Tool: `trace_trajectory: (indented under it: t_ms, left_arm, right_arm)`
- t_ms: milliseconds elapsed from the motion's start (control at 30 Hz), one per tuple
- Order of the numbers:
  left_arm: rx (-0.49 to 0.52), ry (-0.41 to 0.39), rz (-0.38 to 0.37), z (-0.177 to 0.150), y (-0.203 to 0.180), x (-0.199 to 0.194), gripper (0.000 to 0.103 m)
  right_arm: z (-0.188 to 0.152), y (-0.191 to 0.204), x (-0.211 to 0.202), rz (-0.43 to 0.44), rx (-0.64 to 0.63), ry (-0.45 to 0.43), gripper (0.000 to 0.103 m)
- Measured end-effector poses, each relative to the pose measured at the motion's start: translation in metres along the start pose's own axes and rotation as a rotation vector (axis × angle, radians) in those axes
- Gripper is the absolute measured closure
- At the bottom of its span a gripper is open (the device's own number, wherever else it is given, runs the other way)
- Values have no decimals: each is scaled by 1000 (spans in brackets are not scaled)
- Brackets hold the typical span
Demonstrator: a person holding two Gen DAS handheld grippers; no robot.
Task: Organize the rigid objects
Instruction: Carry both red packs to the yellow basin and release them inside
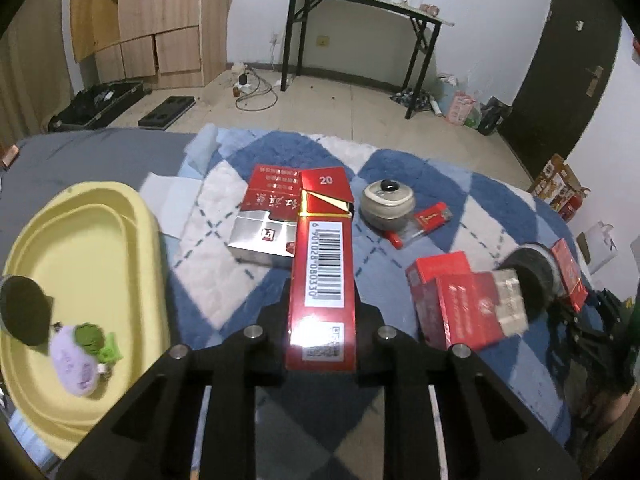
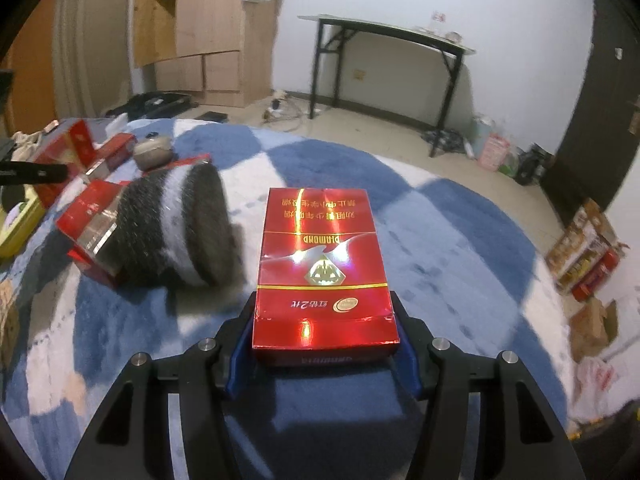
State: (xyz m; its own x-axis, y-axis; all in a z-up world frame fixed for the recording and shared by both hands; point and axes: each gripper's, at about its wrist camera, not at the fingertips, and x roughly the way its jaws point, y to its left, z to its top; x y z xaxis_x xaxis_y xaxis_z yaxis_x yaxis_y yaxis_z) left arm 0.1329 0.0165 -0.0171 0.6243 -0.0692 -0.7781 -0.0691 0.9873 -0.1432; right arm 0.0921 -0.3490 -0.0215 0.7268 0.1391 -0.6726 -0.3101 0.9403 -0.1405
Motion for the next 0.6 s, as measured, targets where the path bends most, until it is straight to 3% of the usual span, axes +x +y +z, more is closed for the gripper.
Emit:
trace_trajectory:
  t_ms: [167, 333, 467, 600]
  left_arm:
    - [1, -44, -5, 0, 12, -47, 80]
    - [14, -77, 38, 2, 43, -94, 80]
    - [-15, -105, 81, 8, 84, -123, 80]
    - [-52, -111, 139, 11, 134, -137, 80]
  right_arm:
    - [8, -15, -32, -66, 54, -6, 46]
    - [22, -10, -64, -108, 82, -43, 46]
    - [39, 19, -97, -81, 65, -106, 46]
    - [67, 85, -128, 9, -44, -157, 46]
